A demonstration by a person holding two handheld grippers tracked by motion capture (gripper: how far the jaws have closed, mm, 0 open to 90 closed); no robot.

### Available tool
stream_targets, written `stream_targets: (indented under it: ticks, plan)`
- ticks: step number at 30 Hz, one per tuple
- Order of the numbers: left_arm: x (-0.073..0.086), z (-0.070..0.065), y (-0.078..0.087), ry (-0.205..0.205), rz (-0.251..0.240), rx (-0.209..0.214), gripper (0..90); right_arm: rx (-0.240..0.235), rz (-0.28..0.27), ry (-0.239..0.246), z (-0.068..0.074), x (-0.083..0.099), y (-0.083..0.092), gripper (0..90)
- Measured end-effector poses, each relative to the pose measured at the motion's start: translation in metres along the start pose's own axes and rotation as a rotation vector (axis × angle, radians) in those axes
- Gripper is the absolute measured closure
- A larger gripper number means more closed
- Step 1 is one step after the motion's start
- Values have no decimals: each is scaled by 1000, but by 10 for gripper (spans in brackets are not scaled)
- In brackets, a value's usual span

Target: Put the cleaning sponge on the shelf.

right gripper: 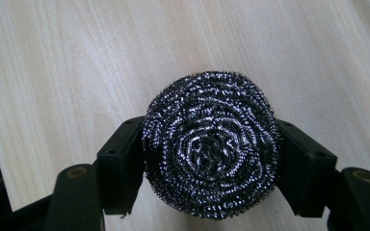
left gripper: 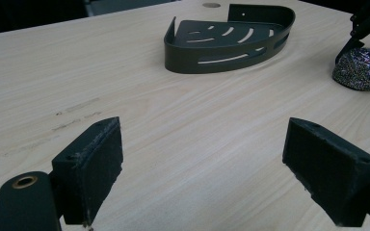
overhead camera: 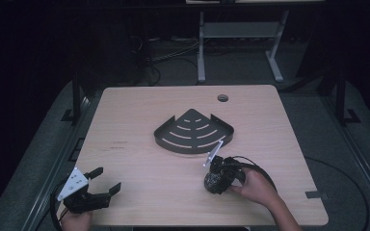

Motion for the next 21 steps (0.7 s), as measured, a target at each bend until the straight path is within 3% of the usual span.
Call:
stream_targets:
  ticks: [21]
  plan:
    - [-1,1,3,3,-8,-10,133,-5,-26,35,0,-11,24,341]
Point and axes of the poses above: each handheld gripper's, and its own axes: y roughly backward along the jaws, x roughly out of its underside, z roughly to its left, the point moved 9 cm from there along -y, roughly forward along the jaws, and after that the axes turned 3 degrees about -y, right-handed, at the moved point
